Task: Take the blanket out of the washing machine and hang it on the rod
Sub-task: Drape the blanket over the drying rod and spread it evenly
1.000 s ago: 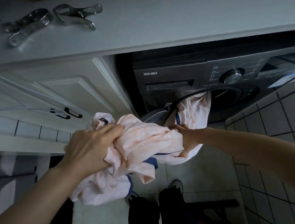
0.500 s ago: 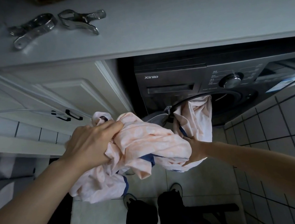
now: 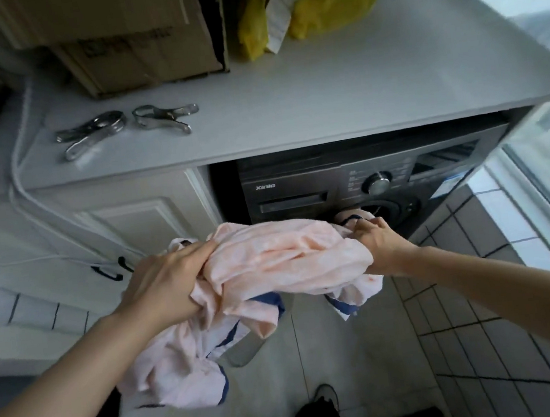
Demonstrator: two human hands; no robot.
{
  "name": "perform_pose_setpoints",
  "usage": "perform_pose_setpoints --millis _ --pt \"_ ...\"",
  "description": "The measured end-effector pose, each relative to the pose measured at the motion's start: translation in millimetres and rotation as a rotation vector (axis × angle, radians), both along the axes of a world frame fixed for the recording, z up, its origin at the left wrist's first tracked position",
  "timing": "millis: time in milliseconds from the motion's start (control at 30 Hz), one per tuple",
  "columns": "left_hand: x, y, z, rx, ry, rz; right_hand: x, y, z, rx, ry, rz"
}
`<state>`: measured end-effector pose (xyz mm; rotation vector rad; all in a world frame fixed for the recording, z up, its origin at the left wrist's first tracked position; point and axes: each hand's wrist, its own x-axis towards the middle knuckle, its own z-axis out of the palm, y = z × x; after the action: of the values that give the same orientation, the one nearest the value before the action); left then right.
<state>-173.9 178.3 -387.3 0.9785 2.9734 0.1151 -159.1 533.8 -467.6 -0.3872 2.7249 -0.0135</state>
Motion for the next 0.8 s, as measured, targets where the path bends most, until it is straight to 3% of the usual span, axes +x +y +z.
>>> perform_pose_setpoints --millis 400,567,800 --pt "13.4 -22.0 65.5 0.155 0.129 -0.023 30.8 -10.7 145.5 0.125 0.486 -0.035" --pt "19.9 -34.1 104.7 0.252 0.152 -0.067 49.1 -22.3 208.2 0.197 0.713 0.089" --pt "25.6 -36.1 164.1 0.317 0.288 -0.133 73.4 -42.1 295.2 0.465 1.006 0.349"
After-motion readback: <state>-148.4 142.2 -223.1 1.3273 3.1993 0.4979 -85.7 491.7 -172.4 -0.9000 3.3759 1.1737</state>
